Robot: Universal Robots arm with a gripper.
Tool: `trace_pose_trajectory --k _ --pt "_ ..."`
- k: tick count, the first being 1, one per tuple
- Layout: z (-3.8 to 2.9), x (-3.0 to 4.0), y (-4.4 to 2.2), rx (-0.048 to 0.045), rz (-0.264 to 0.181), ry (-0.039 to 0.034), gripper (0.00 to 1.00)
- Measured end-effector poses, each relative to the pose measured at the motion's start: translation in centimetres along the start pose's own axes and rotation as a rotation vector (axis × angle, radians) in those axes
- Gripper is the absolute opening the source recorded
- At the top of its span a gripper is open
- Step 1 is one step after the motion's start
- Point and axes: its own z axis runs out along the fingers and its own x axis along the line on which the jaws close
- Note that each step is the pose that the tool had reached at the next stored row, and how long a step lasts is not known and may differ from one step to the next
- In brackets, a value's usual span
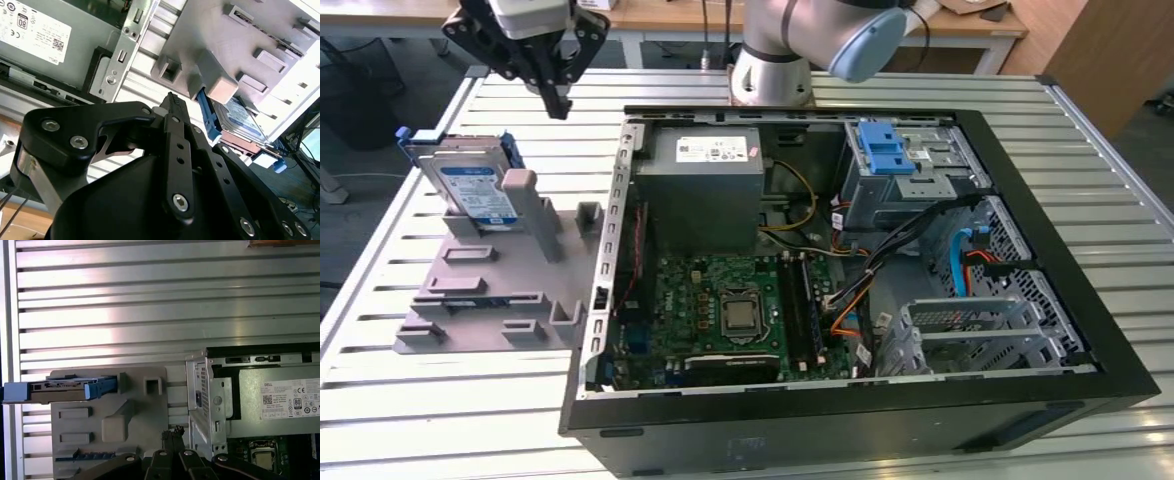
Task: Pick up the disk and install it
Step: 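Reach for the disk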
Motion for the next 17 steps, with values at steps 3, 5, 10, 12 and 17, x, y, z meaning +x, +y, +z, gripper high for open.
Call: trace_pose_trajectory --k 3,5,10,12,17 --pt "0.01 0.86 0.31 0.0000 0.000 0.0001 0.11" --pt "0.02 1.44 0.47 0.0000 0.000 0.0001 0.11" --pt "0.04 3.27 0.59 0.0000 0.000 0.0000 0.11" --pt "0.05 3.94 0.60 0.0000 0.001 -0.0001 0.11" --pt "0.05 4.08 0.61 0.0001 0.001 0.0001 0.11"
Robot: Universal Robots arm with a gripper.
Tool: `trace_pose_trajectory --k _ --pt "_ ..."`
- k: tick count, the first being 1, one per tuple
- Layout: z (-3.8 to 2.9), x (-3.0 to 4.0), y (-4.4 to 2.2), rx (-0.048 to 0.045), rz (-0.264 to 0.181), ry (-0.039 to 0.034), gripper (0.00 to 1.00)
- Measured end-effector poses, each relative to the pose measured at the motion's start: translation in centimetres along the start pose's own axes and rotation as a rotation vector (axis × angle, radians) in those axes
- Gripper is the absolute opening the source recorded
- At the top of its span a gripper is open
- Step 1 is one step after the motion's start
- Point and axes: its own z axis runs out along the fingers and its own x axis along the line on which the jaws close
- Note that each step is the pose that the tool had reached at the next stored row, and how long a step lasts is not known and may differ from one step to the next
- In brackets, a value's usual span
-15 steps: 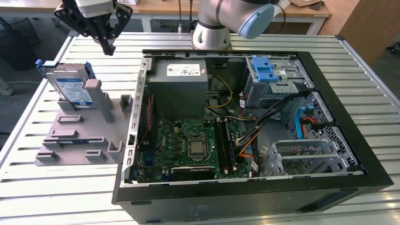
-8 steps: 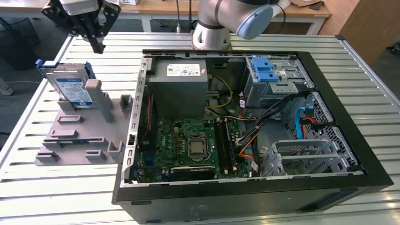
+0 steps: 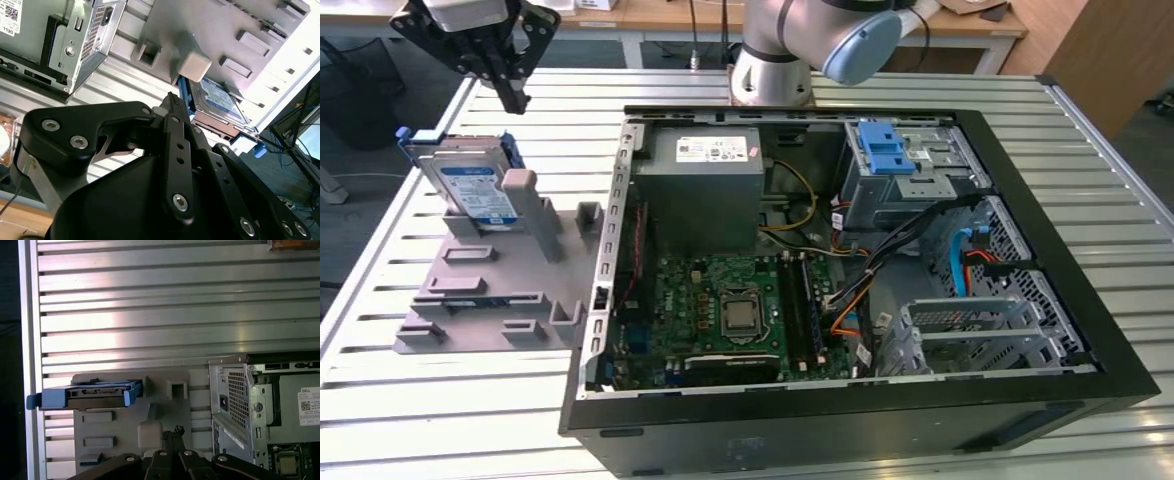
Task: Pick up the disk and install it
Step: 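Reach for the disk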
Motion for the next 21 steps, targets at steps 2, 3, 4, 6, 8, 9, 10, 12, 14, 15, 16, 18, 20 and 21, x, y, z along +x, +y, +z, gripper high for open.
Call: trace_pose_trajectory --k 2,3,4,6,8,9,10,12,14,15,16,18,20,21 --pt "0.00 0.01 0.00 0.0000 0.000 0.0000 0.11" --pt "0.00 0.02 0.00 0.0000 0.000 0.0000 0.11" --pt "0.00 0.02 0.00 0.0000 0.000 0.0000 0.11" --pt "0.00 0.13 -0.01 -0.0001 0.000 -0.0001 0.11" --pt "0.00 0.32 -0.02 0.0001 0.000 0.0001 0.11" --pt "0.00 0.43 -0.03 0.0000 0.000 0.0000 0.11" --pt "0.01 0.48 -0.04 -0.0001 0.000 -0.0001 0.11" --pt "0.02 0.58 -0.05 -0.0001 0.000 -0.0001 0.11" --pt "0.02 0.70 -0.05 0.0000 0.000 0.0000 0.11" --pt "0.03 0.77 -0.06 0.0000 0.000 0.0000 0.11" --pt "0.03 0.84 -0.07 0.0000 0.000 0.0000 0.11" --pt "0.04 0.97 -0.08 0.0000 0.000 0.0000 0.11" --pt "0.04 1.08 -0.08 -0.0001 0.000 -0.0001 0.11" --pt "0.04 1.14 -0.09 0.0000 0.000 0.0000 0.11"
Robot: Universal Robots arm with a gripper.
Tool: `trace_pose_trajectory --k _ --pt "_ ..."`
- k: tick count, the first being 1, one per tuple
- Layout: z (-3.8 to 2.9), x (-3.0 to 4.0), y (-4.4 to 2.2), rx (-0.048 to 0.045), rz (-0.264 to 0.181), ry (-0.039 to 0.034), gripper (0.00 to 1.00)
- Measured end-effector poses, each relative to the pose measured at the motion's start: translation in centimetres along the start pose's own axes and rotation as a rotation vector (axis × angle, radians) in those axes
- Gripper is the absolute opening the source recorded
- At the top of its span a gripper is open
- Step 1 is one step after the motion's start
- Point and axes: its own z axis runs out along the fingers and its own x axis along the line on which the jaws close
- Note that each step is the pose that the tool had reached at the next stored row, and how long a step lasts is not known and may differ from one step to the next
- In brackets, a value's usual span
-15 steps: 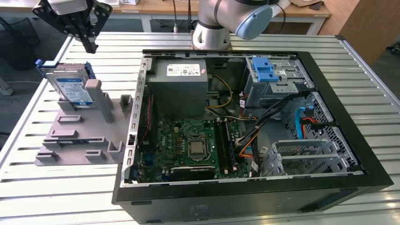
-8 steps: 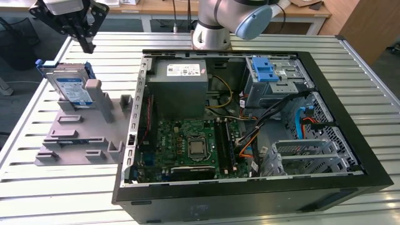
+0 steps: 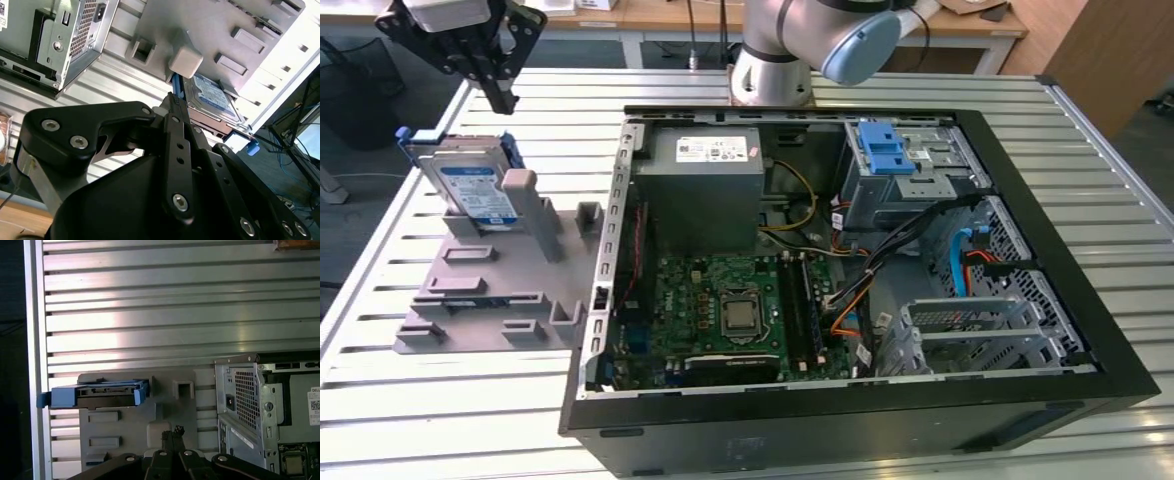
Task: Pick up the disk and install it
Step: 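Reach for the disk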
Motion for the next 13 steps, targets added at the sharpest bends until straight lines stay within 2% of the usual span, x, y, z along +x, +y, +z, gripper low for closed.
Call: trace_pose_trajectory --k 13 --pt "0.05 0.89 -0.07 0.0000 0.000 0.0000 0.11"
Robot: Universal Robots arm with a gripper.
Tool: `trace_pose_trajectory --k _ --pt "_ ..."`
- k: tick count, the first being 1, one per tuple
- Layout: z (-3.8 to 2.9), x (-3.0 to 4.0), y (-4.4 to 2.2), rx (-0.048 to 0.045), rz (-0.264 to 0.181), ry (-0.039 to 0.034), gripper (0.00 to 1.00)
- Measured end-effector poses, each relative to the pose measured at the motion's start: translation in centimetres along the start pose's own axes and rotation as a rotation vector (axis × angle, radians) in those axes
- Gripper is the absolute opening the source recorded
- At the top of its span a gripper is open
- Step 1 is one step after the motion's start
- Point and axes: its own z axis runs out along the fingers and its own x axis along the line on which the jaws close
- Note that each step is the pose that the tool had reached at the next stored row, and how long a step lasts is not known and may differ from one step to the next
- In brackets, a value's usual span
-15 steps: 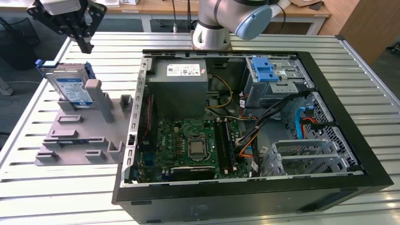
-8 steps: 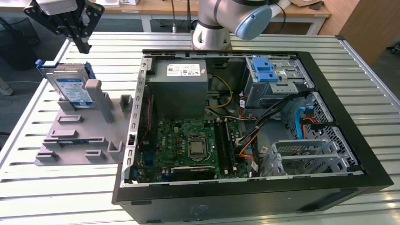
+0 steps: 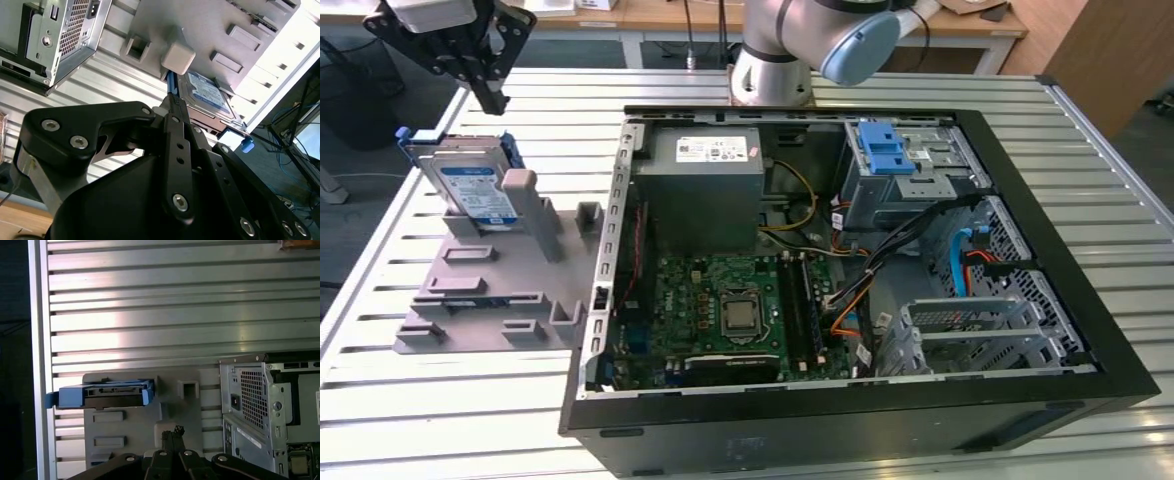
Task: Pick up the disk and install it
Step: 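Reach for the disk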
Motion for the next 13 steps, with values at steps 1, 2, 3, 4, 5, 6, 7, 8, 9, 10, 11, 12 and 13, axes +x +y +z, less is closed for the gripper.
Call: trace_pose_trajectory --k 1,2,3,4,5,6,7,8,9,10,11,12,13 --pt "0.00 0.08 -0.01 0.0000 0.000 0.0000 0.11" --pt "0.01 0.15 -0.01 0.0000 0.000 0.0000 0.11" --pt "0.01 0.23 -0.02 0.0000 0.000 0.0000 0.11" --pt "0.02 0.31 -0.02 0.0000 0.000 0.0000 0.11" --pt "0.02 0.39 -0.03 0.0000 0.000 0.0000 0.11" --pt "0.03 0.47 -0.04 0.0000 0.000 -0.0001 0.11" --pt "0.03 0.54 -0.04 0.0001 0.000 0.0000 0.11" --pt "0.04 0.61 -0.05 0.0000 0.000 -0.0001 0.11" --pt "0.04 0.68 -0.06 0.0000 0.000 0.0000 0.11" --pt "0.04 0.76 -0.06 0.0000 0.000 0.0000 0.11" --pt "0.05 0.83 -0.07 0.0000 0.000 0.0000 0.11" --pt "0.05 0.89 -0.07 0.0000 0.000 0.0000 0.11" --pt "0.05 0.95 -0.08 0.0000 0.000 0.0000 0.11"
